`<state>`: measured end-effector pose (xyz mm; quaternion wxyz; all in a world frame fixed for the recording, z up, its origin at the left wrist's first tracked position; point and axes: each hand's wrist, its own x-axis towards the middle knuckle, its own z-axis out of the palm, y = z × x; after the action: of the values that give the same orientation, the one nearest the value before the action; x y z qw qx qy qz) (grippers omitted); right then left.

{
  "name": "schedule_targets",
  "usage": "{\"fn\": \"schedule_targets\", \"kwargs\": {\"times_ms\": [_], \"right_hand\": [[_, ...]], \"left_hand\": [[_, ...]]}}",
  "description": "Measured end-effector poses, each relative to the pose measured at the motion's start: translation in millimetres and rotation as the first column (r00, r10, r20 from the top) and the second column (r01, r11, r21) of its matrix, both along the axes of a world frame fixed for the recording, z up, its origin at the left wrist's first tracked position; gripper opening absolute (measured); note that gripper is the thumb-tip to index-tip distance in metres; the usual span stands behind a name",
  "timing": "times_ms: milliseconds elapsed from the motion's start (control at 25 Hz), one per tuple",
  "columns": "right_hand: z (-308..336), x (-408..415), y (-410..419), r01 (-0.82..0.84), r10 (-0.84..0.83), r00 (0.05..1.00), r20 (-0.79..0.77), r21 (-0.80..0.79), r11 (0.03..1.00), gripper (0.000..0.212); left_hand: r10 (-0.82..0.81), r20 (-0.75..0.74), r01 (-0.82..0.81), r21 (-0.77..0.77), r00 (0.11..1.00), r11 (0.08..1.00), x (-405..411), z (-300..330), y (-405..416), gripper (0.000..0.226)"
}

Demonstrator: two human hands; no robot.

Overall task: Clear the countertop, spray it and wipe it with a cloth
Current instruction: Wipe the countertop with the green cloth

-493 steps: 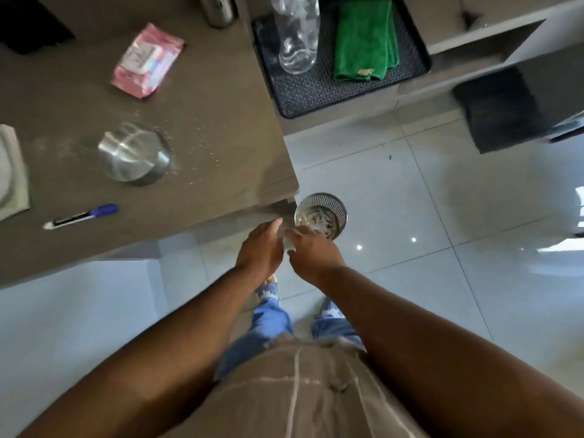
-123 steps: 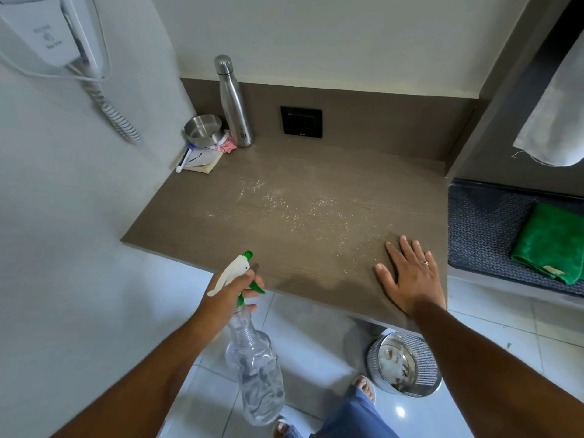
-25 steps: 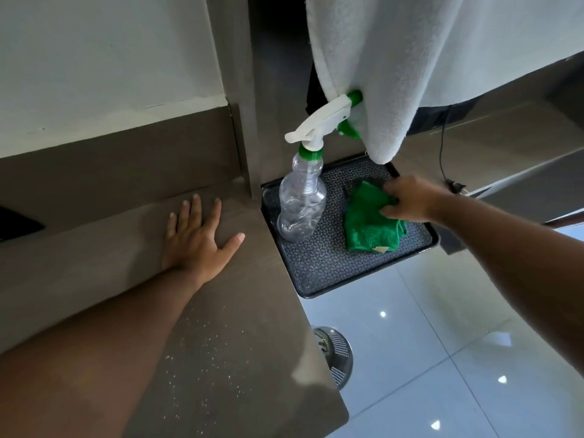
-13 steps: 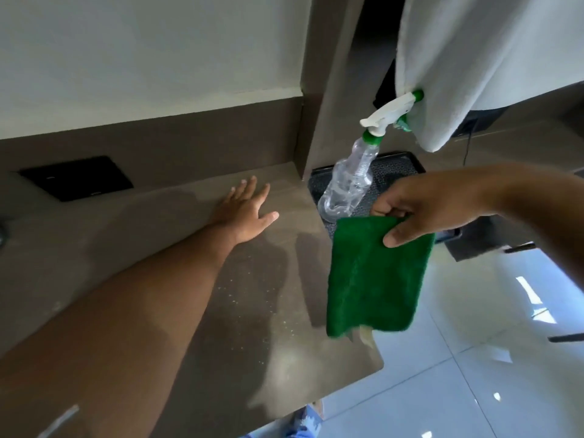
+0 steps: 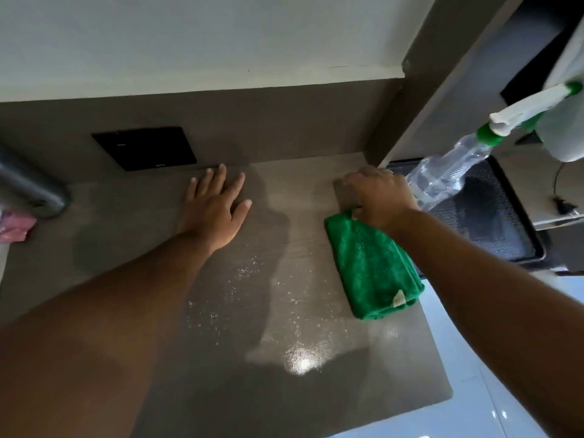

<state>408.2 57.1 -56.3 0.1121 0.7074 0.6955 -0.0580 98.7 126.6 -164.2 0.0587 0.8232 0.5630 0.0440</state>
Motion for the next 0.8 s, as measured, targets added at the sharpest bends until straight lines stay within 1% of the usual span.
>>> {"fn": "schedule_targets", "kwargs": {"times_ms": [40,80,120,160,200,240,280,360,440,520,560,600,680,720,760,800], "right_hand": [[-8,-1,-21,0.034,-0.022,0.994,-0.111,0.105,0.994,0.056],[-17,-5,-46,0.067,-0.036,0.975,-0.217,0.135,0.989,0.057],[-25,-9,-68,0.071,-0.046,0.961,-0.274,0.084,0.994,0.062],[-36,-13,-84,0.058,-0.054,0.961,-0.271,0.004,0.998,0.071],[-47,-15,-91,0.060,-0.073,0.969,-0.236,-0.060,0.996,0.077],[-56,-15,-87,0.079,-0.090,0.977,-0.192,-0.063,0.995,0.080],[-63,-15,-74,0.104,-0.106,0.982,-0.155,-0.025,0.994,0.079],[-69,-19,-29,0.143,-0.135,0.979,-0.152,0.043,0.989,0.073],[-75,-35,23,0.168,-0.155,0.974,-0.164,0.071,0.983,0.069],[-77,-66,47,0.190,-0.175,0.971,-0.166,0.085,0.978,0.069],[-76,-86,40,0.153,-0.135,0.975,-0.174,0.094,0.984,0.069],[-76,-107,19,0.072,-0.050,0.979,-0.199,0.102,0.992,0.069],[-73,-130,-58,-0.162,0.174,0.954,-0.242,0.068,0.984,0.068],[-69,-126,-98,-0.236,0.237,0.938,-0.253,0.033,0.971,0.067],[-68,-108,-122,-0.258,0.254,0.934,-0.250,0.017,0.966,0.067],[-68,-79,-129,-0.246,0.243,0.940,-0.241,0.016,0.969,0.067]], "left_hand": [[0.002,0.002,-0.002,-0.007,1.000,1.000,1,1,0,0.063],[0.006,0.006,-0.006,-0.010,1.000,1.000,2,2,0,0.063],[0.012,0.014,-0.012,-0.008,1.000,1.000,2,4,-1,0.062],[0.015,0.021,-0.015,-0.006,1.000,1.000,2,6,-2,0.061],[0.012,0.023,-0.012,-0.006,1.000,1.000,3,8,-2,0.061],[0.008,0.020,-0.008,-0.003,1.000,1.000,3,10,-3,0.061],[0.006,0.013,-0.006,0.001,1.000,1.000,4,12,-5,0.062],[0.008,0.001,-0.008,0.019,1.000,1.000,5,13,-5,0.065],[0.004,-0.010,-0.004,0.041,1.000,0.999,4,12,-5,0.063],[0.001,-0.020,0.000,0.049,1.000,0.999,4,11,-5,0.060],[0.006,-0.017,-0.005,0.041,1.000,0.999,4,12,-5,0.059],[0.014,-0.014,-0.013,0.025,1.000,1.000,4,14,-4,0.058],[0.021,-0.018,-0.021,-0.014,1.000,1.000,4,16,-5,0.059],[0.021,-0.021,-0.021,-0.023,1.000,1.000,4,15,-5,0.059],[0.021,-0.022,-0.021,-0.026,1.000,0.999,4,14,-5,0.059],[0.021,-0.017,-0.022,-0.026,1.000,0.999,3,13,-4,0.059]]}}
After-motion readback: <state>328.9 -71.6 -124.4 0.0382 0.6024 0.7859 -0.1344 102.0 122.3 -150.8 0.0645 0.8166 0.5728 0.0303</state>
